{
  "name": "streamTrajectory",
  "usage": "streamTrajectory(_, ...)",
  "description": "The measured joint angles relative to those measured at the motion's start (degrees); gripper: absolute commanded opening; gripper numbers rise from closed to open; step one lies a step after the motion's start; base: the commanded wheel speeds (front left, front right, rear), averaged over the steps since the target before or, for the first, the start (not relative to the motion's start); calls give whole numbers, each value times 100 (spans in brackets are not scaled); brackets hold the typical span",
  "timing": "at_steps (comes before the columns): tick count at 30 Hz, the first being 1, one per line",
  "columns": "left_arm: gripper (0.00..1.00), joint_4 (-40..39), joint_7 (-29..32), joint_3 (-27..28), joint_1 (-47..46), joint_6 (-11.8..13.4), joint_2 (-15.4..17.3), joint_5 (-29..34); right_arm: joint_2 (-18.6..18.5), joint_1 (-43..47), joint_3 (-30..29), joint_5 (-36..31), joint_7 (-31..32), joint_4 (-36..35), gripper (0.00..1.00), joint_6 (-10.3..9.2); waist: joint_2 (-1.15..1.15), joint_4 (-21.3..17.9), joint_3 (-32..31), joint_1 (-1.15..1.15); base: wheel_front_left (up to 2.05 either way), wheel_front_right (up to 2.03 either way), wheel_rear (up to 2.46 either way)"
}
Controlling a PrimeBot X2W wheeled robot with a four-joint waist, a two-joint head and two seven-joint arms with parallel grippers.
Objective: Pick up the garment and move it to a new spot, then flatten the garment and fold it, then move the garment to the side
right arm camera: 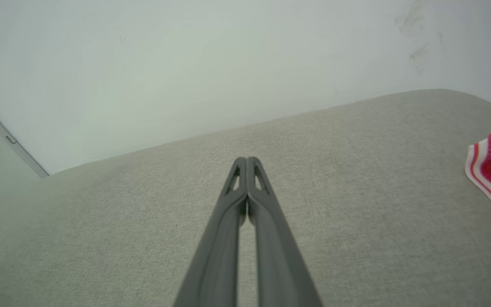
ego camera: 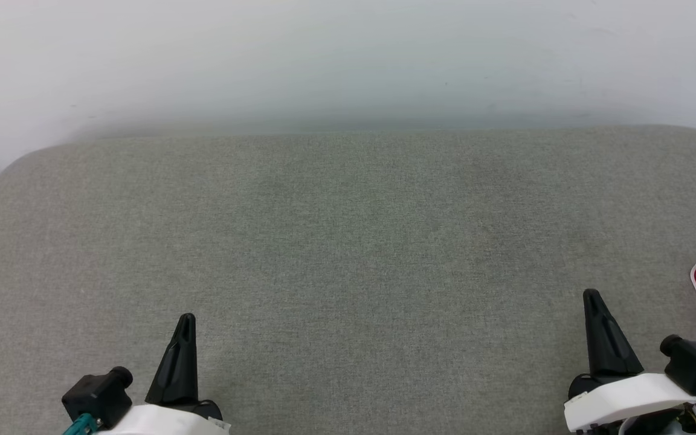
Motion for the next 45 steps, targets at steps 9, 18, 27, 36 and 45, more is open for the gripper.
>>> streamTrajectory(9, 0, 155, 186, 11, -129, 0, 37, -920, 0, -20, -68, 928, 242, 38, 0, 0, 0, -7, -16, 0, 0, 0, 0)
streamTrajectory(18, 0, 288, 370, 32, -247, 0, 68, -1745, 0, -76, -124, 1778, 449, 71, 0, 0, 0, -14, -32, 0, 0, 0, 0)
streamTrajectory(27, 0, 377, 530, 60, -348, 0, 96, -2485, 0, -149, -181, 2542, 635, 105, 0, 0, 0, -21, -47, 0, 0, 0, 0)
streamTrajectory(36, 0, 460, 698, 98, -436, 0, 109, -3149, 0, -197, -235, 3229, 809, 135, 0, 0, 0, -29, -63, 0, 0, 0, 0)
streamTrajectory(45, 0, 545, 833, 137, -502, 0, 113, -3747, 0, -228, -279, 3857, 960, 166, 0, 0, 0, -36, -78, 0, 0, 0, 0)
